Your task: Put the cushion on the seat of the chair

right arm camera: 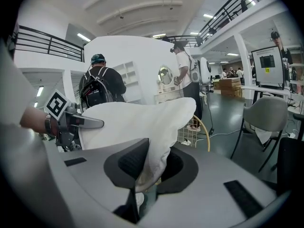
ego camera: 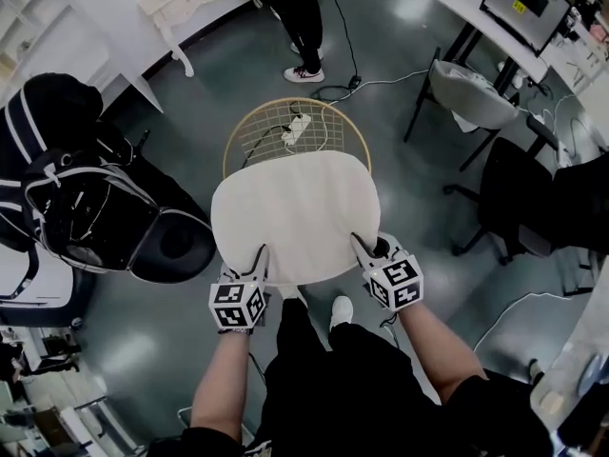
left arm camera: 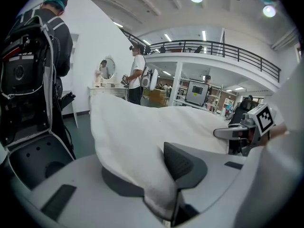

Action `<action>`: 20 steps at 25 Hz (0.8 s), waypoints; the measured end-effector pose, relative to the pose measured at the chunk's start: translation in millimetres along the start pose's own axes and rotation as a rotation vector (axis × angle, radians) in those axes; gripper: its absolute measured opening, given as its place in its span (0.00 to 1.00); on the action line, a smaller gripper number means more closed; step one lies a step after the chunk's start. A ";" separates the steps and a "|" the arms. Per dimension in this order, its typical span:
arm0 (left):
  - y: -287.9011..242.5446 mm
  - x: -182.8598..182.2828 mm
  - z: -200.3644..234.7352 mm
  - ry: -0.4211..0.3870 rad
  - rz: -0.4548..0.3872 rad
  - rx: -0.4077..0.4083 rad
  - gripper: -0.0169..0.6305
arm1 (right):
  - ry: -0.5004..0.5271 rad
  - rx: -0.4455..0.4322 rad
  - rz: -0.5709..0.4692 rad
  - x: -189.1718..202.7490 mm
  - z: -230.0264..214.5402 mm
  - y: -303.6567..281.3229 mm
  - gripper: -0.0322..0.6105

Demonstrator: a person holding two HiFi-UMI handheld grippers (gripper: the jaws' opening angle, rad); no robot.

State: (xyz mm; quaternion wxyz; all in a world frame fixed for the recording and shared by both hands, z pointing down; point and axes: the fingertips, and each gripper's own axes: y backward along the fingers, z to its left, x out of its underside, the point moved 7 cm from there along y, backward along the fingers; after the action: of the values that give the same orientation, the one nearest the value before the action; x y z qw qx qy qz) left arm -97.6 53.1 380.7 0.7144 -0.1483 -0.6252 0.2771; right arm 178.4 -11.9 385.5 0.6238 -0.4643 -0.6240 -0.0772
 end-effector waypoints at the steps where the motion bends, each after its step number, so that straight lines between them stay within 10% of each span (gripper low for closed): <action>1: -2.6 1.3 3.9 0.003 0.003 0.004 0.24 | 0.000 0.004 0.004 0.7 0.7 -4.0 0.15; 20: -173.0 75.2 103.2 -0.027 0.110 0.076 0.25 | -0.040 0.099 0.102 92.5 -50.2 -168.5 0.15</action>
State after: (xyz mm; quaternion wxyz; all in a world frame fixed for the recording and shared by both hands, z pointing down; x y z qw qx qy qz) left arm -157.0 -55.9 556.3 0.6947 -0.1515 -0.6147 0.3414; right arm 119.4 -95.0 556.0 0.6365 -0.4654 -0.6150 -0.0048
